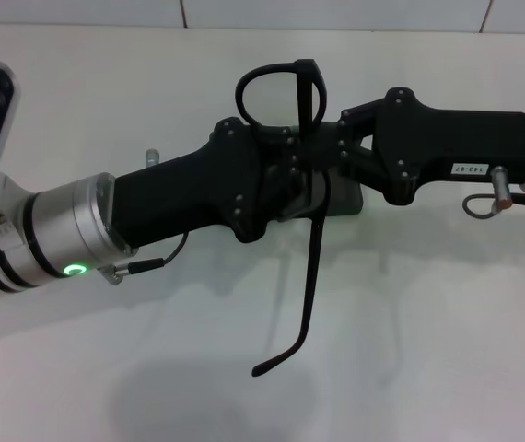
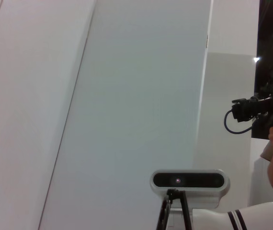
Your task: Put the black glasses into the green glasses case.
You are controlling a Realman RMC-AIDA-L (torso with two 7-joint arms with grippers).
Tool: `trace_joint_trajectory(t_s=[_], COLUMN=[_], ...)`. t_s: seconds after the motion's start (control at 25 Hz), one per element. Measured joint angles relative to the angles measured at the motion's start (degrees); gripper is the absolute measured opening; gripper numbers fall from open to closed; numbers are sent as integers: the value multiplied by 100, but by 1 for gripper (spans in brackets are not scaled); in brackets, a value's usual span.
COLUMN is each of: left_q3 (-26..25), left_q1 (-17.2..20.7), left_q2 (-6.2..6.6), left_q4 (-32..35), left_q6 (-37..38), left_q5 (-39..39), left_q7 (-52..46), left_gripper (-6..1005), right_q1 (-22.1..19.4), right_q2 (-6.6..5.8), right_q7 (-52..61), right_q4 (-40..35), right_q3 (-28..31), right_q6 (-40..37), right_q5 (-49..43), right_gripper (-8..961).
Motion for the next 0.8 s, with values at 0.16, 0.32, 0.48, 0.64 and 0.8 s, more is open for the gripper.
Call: trace_joint_trajectory(t_s=[0.16,0.32,0.48,0.64,0.8], left_q3=[2,-34,-50,-42,-4], left_q1=[25,148,335,523,461], left_q2=[2,47,94,200,205], left_q4=[0,57,183,213,188], left_q6=[77,729,866,847,816], left_q5=[0,-33,-115,-101,321], left_q7=[4,142,159,165,151], left_gripper=[21,21,21,21,21], right_q1=[-48,-188,-387,-504,-502], right_q2=[-14,-72,-128,-132,-98], right_q7=[-49,-102,-104,-43,-9], right_q4=[0,-33,-80,-130,-133], right_q3=[39,285,1054,2047,2450], right_q6=[4,-70,-751,-1659,-2161], right_q5=[42,129,135,163,475], right_gripper=[50,50,50,50,50])
